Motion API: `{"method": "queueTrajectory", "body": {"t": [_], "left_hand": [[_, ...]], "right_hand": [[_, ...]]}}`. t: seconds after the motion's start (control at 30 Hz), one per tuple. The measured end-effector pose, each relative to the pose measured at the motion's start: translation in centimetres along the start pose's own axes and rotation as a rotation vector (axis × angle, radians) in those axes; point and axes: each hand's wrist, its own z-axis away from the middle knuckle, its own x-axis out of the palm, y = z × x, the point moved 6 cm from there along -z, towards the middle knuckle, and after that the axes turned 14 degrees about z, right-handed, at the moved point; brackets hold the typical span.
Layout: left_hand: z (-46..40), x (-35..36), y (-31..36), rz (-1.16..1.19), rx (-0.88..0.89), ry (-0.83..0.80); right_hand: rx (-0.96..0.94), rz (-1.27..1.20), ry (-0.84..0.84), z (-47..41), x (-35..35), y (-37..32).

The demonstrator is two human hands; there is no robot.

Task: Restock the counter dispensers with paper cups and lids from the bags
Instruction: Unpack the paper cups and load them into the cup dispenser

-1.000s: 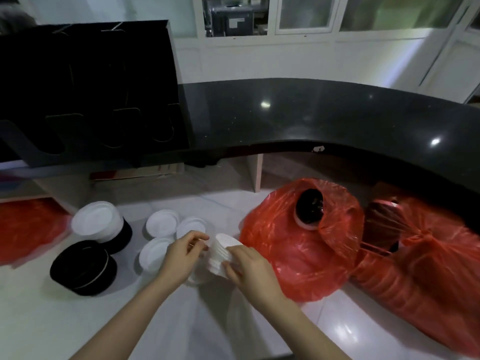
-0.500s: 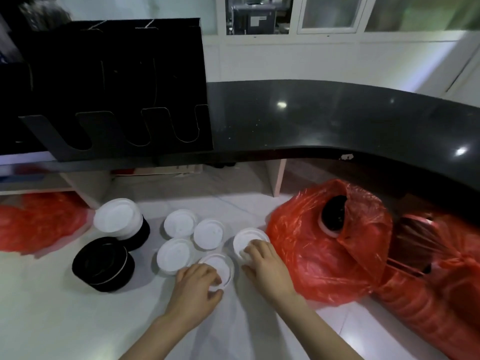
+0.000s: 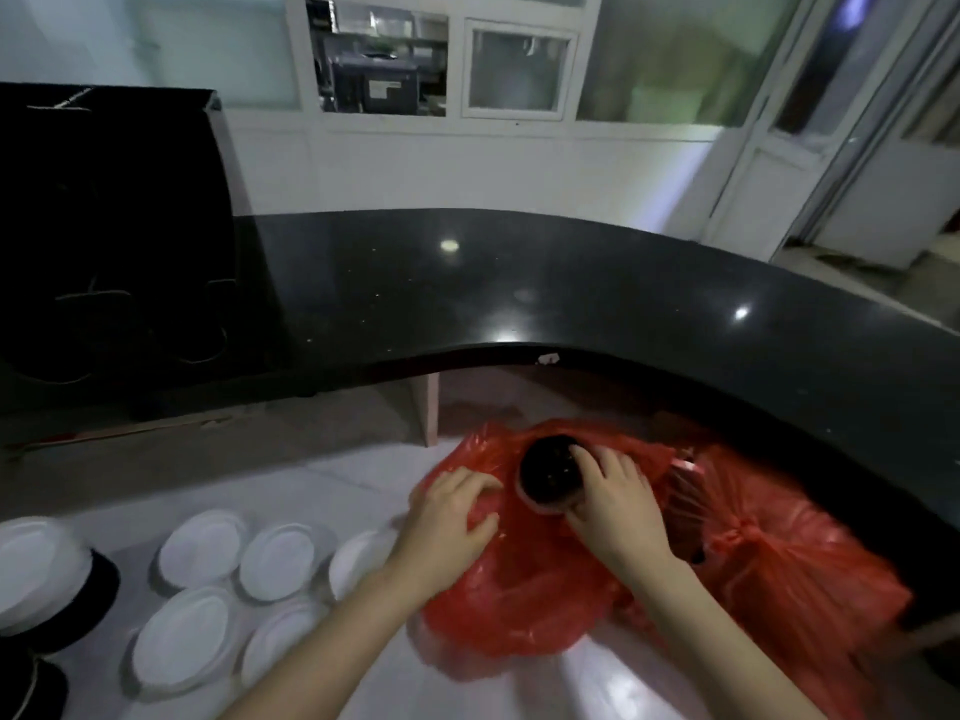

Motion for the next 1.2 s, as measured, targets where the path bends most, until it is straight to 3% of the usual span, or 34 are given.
{"method": "queueTrajectory", "body": {"t": [0.13, 0.23, 0.33, 0.5, 0.7, 0.87, 1.0, 1.2], "left_hand": [[-5.1, 4.6, 0.1, -0.053, -0.013, -0.249], [-8.3, 7.0, -1.6, -0.092, -0.073, -0.424], [-10.6, 8.6, -4.0, -0.03, -0.146, -0.509], [-12.5, 9.7, -6.3, 0.161, -0.196, -0.415], [-12.2, 7.2, -6.9, 0.343, -0.183, -0.287], [-10.9, 4.2, -5.4, 0.379, -0.198, -0.171], [-9.6, 1.3, -2.9, 0.468, -0.182, -0.076], [-5.5, -2.5, 0.2, 0.623, -0.252, -0.139]], "right_hand": [[-0.037, -0.027, -0.199, -1.9, 1.5, 2.9], [-0.042, -0.124, -0.254, -3.6, 2.2, 3.0], [-0.027, -0.182, -0.327, -5.5, 3.9, 2.3], [0.025, -0.293, -0.36, -7.8, 7.1, 2.3], [-0.041, -0.544, -0.271, -8.1, 7.3, 1.6], [-0.039, -0.531, -0.012, -7.8, 4.3, 1.4], [-0.062, -0.563, 0.074, -6.6, 1.1, -0.2], [-0.096, -0.688, 0.122, -4.3, -2.9, -3.5]]}}
